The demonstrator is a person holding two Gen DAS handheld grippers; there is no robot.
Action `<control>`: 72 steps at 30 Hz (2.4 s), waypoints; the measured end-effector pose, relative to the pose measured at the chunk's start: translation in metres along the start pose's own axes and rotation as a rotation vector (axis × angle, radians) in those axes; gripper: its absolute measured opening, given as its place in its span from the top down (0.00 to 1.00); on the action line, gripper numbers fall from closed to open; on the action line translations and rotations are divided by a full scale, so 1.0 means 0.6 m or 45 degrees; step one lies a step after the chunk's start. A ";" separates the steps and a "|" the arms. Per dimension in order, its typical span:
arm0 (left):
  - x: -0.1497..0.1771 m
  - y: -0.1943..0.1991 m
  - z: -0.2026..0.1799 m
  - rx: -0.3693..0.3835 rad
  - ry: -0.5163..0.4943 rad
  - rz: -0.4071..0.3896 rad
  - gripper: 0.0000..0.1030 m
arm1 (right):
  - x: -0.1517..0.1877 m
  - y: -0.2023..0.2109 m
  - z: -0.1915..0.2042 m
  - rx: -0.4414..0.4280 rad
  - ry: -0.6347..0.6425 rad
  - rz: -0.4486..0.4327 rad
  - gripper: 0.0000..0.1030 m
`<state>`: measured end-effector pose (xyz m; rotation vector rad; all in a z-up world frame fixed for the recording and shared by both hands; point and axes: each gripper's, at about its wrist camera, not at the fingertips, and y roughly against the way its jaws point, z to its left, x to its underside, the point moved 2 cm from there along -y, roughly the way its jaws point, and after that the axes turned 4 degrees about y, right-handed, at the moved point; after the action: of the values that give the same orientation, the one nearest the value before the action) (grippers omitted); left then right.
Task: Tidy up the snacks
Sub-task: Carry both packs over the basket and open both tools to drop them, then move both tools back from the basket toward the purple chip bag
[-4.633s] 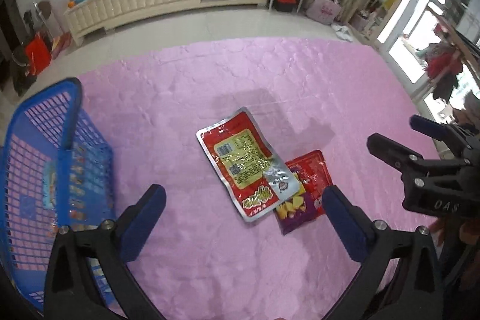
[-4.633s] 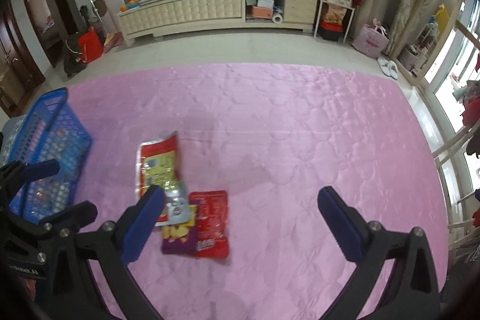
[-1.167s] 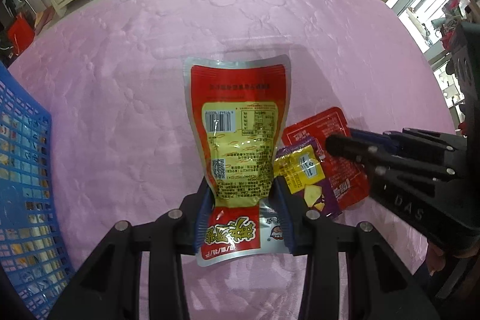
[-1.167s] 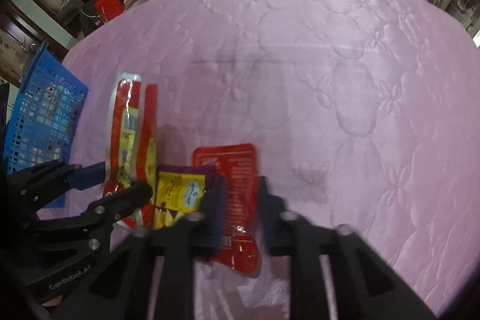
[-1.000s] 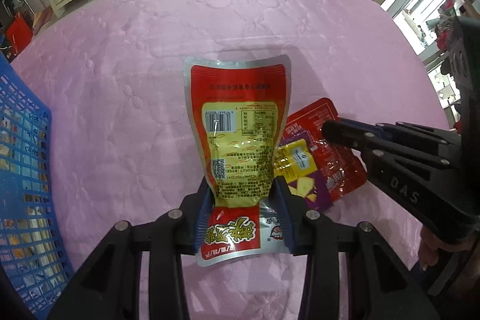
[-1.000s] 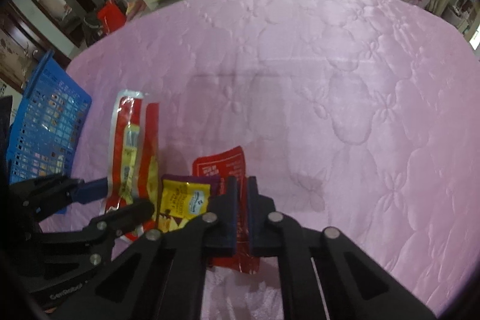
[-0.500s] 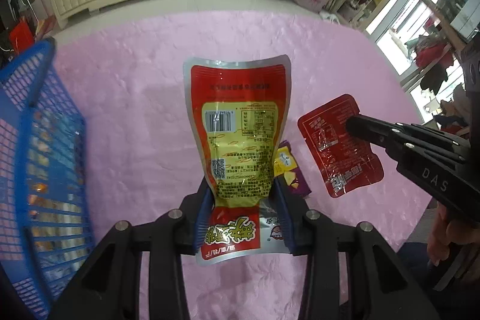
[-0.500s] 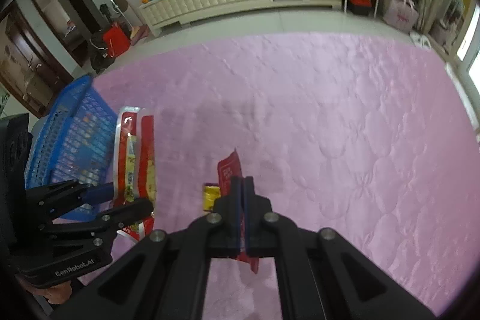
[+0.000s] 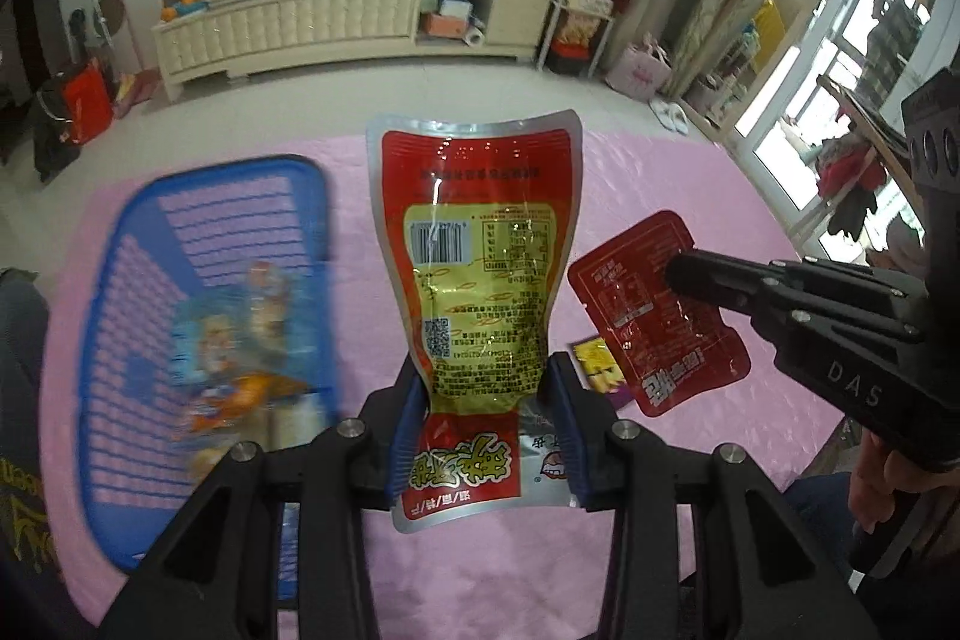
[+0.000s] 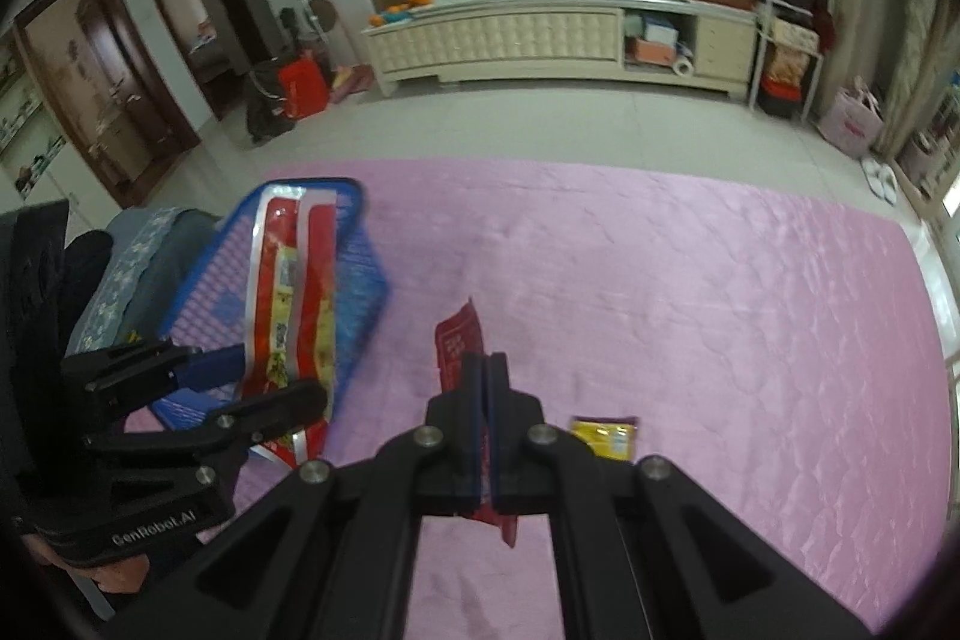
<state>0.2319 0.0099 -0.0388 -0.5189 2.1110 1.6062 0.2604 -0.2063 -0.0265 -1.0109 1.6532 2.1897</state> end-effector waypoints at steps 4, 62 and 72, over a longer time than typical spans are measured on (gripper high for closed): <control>0.008 0.038 0.043 -0.033 0.028 -0.032 0.64 | -0.015 -0.010 0.058 -0.033 0.065 -0.009 0.97; 0.023 0.069 0.152 -0.110 0.088 -0.026 0.63 | -0.012 -0.086 0.208 0.128 0.180 0.027 0.00; 0.016 -0.011 0.141 -0.079 0.081 0.091 0.63 | -0.002 -0.111 0.157 0.148 0.131 0.063 0.00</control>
<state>0.2372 0.0899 -0.0687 -0.5266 2.1539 1.7213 0.2607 -0.0972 -0.0640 -1.0782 1.8464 2.0755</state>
